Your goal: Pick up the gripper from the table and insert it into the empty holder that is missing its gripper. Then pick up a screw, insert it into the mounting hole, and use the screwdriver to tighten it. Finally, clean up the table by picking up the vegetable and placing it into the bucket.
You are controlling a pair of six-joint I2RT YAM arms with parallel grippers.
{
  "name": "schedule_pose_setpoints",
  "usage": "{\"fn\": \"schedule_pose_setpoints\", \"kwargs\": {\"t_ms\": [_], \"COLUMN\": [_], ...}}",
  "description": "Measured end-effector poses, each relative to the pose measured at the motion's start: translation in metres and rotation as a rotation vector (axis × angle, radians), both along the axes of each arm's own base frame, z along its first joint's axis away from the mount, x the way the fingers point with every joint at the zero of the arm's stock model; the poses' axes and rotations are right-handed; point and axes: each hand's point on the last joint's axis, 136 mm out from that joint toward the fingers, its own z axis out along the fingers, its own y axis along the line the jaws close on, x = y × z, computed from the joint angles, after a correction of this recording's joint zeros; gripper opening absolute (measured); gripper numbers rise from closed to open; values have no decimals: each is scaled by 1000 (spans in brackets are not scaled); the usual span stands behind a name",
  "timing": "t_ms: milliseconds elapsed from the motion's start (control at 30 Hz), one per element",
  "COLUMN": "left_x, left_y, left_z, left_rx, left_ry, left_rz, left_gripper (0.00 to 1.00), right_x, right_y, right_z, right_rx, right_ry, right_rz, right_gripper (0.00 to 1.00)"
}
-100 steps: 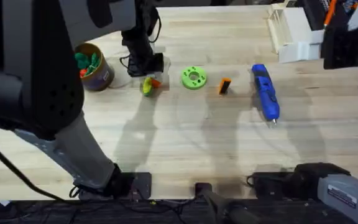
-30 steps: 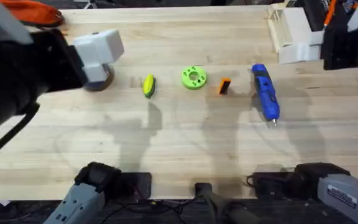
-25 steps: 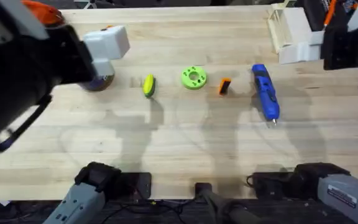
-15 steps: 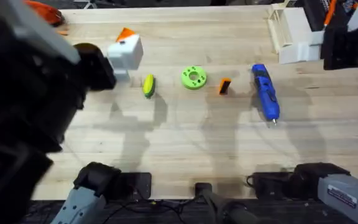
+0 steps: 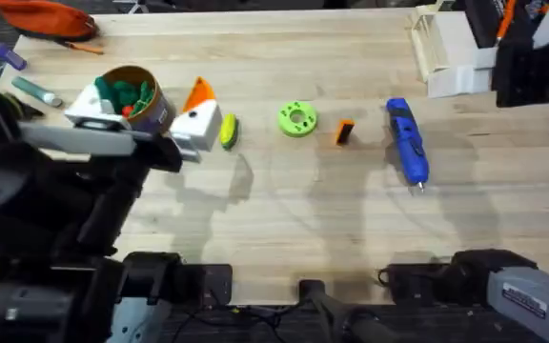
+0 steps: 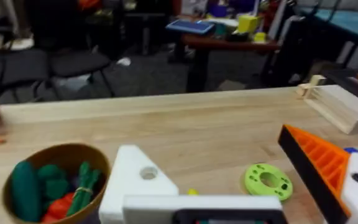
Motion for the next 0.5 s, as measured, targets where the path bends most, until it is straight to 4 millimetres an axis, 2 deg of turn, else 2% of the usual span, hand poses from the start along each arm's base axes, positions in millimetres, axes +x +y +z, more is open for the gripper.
{"fn": "schedule_pose_setpoints", "kwargs": {"t_ms": [167,500], "left_x": [-8,-19], "left_y": [-16,-46], "left_z": [-12,-64], "left_rx": [6,75], "left_ry": [-97,-111], "left_rz": [-98,-300], "left_gripper": [988,988], "right_x": [0,0], "right_y": [0,0], "right_z": [0,0], "right_rx": [0,0], "right_ry": [0,0], "right_rz": [0,0], "right_gripper": [994,993]}}
